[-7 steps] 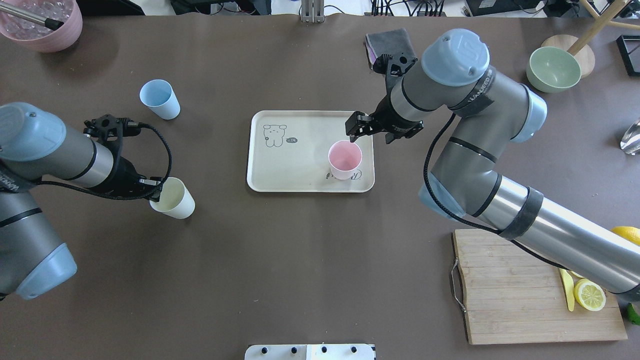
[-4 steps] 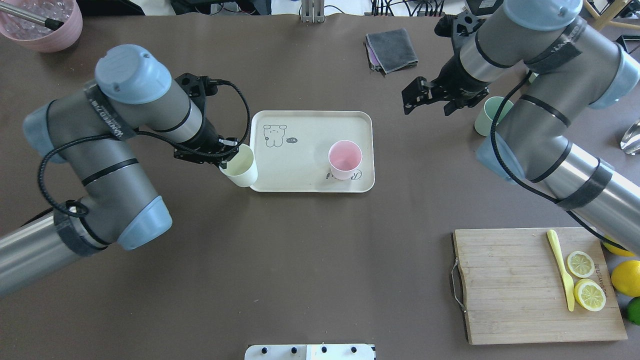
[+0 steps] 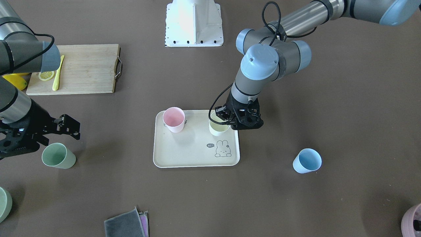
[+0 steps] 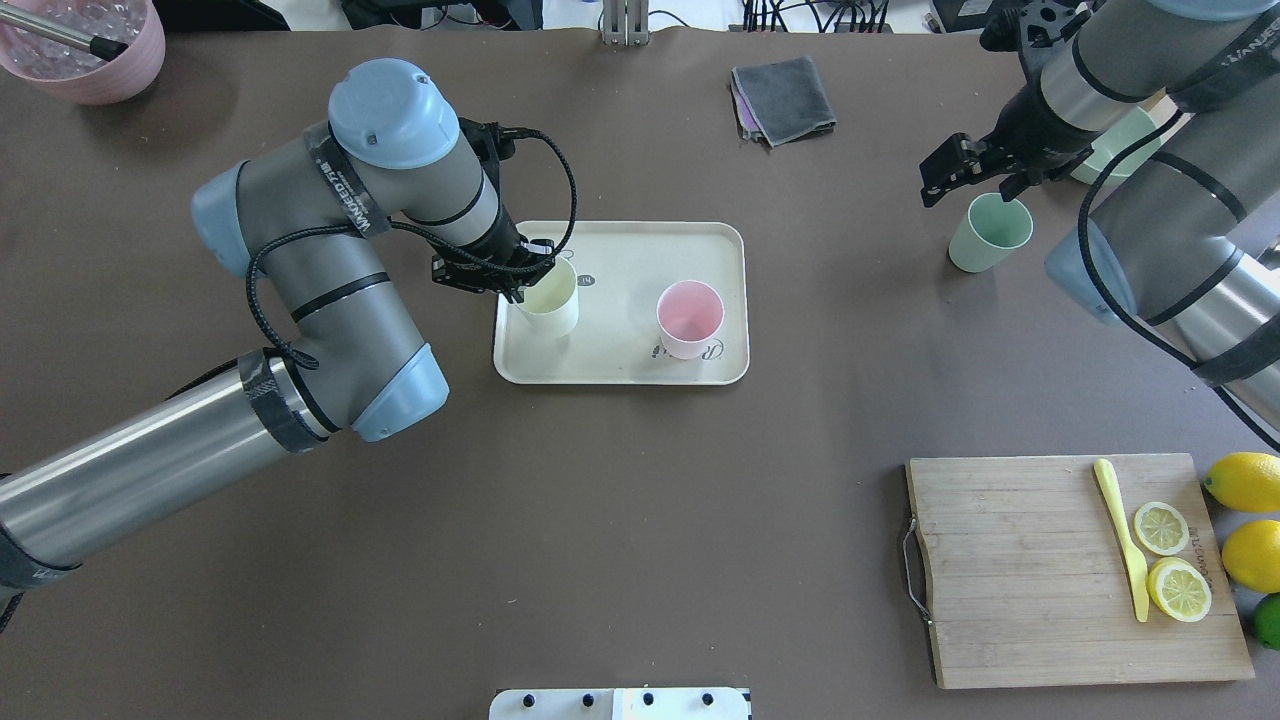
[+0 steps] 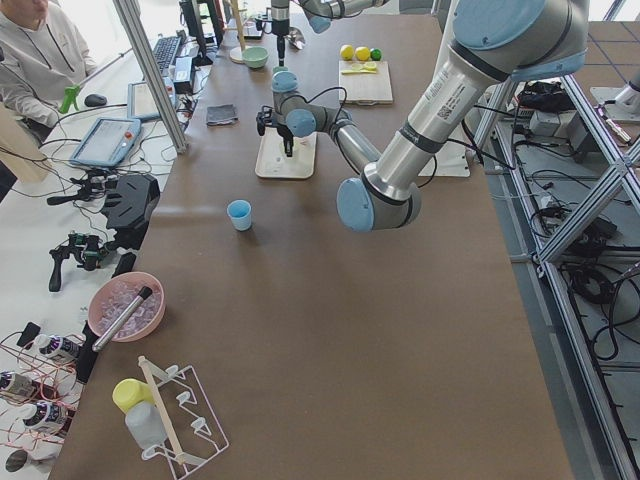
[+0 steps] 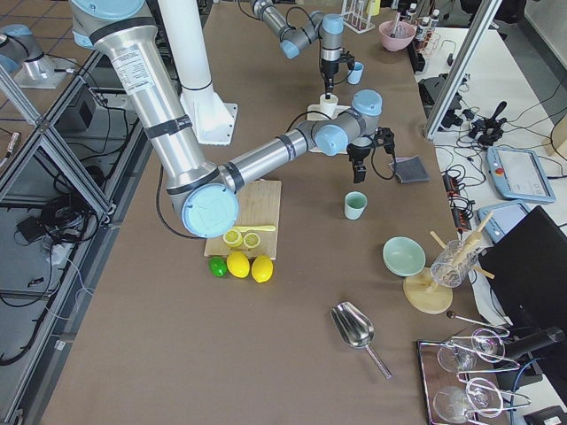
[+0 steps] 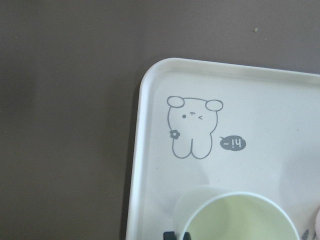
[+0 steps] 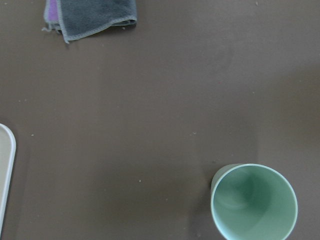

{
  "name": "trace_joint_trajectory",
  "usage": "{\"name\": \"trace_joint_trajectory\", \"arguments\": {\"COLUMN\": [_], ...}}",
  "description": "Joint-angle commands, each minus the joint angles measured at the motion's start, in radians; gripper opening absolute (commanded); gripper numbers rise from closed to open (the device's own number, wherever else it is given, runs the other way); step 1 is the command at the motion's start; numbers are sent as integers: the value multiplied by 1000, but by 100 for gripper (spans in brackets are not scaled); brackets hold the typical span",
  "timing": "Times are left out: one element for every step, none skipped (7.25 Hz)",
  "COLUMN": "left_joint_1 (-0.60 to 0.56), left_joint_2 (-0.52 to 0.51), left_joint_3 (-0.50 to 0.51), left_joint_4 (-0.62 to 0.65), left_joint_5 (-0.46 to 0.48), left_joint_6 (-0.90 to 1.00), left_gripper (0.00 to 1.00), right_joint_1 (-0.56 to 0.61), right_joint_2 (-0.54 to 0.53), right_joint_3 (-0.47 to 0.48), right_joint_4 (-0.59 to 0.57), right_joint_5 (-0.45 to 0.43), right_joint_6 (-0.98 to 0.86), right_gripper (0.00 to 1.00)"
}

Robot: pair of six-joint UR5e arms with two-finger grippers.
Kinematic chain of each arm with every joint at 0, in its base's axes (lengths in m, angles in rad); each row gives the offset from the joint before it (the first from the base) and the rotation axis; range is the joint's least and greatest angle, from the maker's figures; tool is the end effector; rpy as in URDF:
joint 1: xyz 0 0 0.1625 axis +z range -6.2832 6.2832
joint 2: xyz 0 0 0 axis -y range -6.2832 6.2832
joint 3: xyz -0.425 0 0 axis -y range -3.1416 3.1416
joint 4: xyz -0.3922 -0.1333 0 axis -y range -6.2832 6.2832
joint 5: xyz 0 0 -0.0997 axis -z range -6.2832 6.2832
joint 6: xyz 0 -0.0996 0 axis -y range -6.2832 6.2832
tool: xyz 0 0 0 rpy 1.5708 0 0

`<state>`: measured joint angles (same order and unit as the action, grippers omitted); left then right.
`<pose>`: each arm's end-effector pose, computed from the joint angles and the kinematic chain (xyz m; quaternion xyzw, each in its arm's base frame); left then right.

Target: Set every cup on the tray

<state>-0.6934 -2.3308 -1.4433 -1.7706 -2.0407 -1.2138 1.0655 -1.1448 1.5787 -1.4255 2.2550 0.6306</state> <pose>0.5142 -0.5420 0.2248 0.0129 0.4469 -0.0561 0.8927 -0.2566 -0.6091 0.3947 0.0539 -0.4157 -0.0391 0.9071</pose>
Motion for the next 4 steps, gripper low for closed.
{"name": "trace_joint_trajectory", "arguments": {"left_joint_1": [20,20,19,6], "left_joint_2": [-31,-38,-48,-50], "left_joint_3": [30,31,31,29], "left_joint_4": [-16,-16,-10,-7], "left_joint_5": [62,62,62,62], "left_joint_6": [-29,-30,-29,-24], "left_gripper": [98,98,98,98], "right_joint_1": [30,39,42,39], "right_joint_2": [3,0,-1,5], "right_joint_3": [-100,-139,-164,-192], "right_joint_4": [5,5,5,7], "right_joint_5": [6,3,0,0], "right_joint_6": [-31,-90,-110,-101], "right_gripper": [100,100,100,99]}}
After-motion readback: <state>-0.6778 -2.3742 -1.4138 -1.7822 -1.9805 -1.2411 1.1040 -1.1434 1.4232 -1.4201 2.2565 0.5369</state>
